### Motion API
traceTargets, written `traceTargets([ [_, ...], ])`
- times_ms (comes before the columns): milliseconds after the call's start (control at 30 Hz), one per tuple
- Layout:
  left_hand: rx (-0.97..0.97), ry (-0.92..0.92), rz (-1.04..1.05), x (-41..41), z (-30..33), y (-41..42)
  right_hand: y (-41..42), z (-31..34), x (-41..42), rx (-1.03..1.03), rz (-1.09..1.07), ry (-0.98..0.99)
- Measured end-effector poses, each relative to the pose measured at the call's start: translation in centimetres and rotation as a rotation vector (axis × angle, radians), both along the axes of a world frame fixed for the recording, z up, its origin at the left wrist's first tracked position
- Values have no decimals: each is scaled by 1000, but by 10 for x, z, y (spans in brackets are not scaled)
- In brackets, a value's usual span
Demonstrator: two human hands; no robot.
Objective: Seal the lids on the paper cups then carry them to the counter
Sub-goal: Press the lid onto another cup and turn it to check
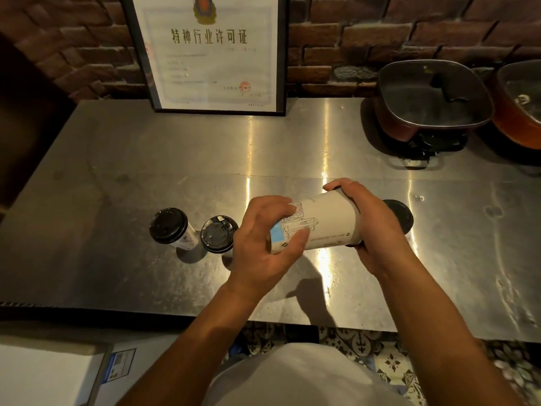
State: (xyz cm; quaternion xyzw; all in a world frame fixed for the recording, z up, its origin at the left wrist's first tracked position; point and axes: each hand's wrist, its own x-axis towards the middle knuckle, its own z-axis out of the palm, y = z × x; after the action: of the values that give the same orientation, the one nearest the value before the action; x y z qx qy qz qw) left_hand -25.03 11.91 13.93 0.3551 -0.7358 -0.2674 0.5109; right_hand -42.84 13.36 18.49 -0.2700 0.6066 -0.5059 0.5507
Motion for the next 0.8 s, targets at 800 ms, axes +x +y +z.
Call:
traceTargets([
  [800, 114, -169, 105, 7, 2, -10, -1, -10, 5, 111, -57, -124],
])
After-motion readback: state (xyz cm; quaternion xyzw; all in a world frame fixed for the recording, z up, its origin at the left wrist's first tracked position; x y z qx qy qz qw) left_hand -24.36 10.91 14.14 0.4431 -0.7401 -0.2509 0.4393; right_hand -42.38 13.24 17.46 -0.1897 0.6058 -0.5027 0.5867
